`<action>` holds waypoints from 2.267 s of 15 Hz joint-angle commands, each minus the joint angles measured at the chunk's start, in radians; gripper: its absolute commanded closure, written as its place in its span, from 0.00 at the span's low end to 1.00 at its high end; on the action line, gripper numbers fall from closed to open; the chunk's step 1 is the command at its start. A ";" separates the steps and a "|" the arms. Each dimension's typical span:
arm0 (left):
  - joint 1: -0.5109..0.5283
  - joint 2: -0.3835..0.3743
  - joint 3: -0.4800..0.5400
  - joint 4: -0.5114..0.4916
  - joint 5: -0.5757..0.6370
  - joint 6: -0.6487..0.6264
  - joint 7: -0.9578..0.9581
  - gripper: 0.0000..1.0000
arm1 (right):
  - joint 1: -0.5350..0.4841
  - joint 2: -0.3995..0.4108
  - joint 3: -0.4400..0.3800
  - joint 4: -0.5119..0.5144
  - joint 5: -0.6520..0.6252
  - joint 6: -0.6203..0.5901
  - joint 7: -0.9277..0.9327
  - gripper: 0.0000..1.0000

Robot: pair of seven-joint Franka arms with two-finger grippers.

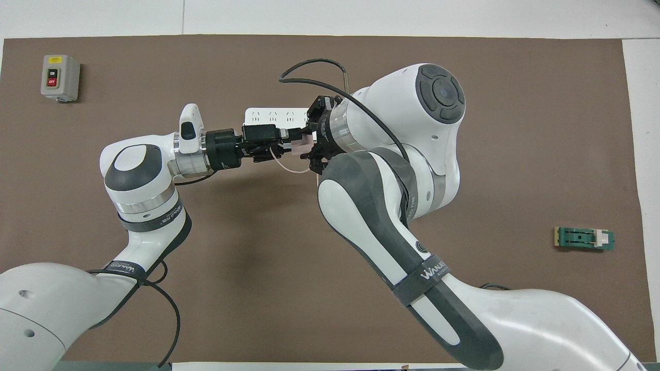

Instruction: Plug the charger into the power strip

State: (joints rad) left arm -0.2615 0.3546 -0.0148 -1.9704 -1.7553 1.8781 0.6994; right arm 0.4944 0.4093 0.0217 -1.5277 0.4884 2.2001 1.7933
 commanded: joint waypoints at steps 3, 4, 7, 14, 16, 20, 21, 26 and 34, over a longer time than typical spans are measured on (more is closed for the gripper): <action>0.002 -0.037 0.012 -0.064 -0.032 -0.057 0.025 0.39 | 0.001 0.011 0.003 0.018 -0.017 0.000 0.032 1.00; 0.004 -0.040 0.013 -0.068 -0.032 -0.072 0.026 0.44 | 0.001 0.011 0.003 0.018 -0.017 0.000 0.032 1.00; 0.012 -0.040 0.012 -0.070 -0.032 -0.073 0.029 0.75 | 0.001 0.010 0.003 0.018 -0.017 0.000 0.032 1.00; 0.012 -0.040 0.013 -0.070 -0.032 -0.063 0.054 1.00 | 0.001 0.011 0.003 0.018 -0.014 0.000 0.032 1.00; 0.010 -0.042 0.013 -0.074 -0.030 -0.060 0.055 1.00 | 0.001 0.011 0.003 0.018 -0.013 0.000 0.032 1.00; 0.007 -0.042 0.013 -0.074 -0.024 -0.059 0.055 1.00 | -0.007 0.011 0.004 0.018 -0.004 -0.005 0.031 0.65; 0.007 -0.040 0.013 -0.074 -0.023 -0.059 0.055 1.00 | -0.007 0.010 0.004 0.018 -0.002 -0.005 0.032 0.46; 0.007 -0.040 0.016 -0.074 -0.020 -0.050 0.055 1.00 | -0.007 0.003 0.004 0.018 -0.001 -0.013 0.032 0.20; 0.012 -0.051 0.026 0.057 0.378 0.078 0.035 1.00 | -0.013 -0.001 0.004 0.017 -0.002 -0.016 0.031 0.20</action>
State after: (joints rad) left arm -0.2533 0.3369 0.0125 -1.9725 -1.5274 1.9014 0.7515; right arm 0.4932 0.4098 0.0213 -1.5210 0.4897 2.1977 1.8034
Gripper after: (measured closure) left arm 0.678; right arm 0.203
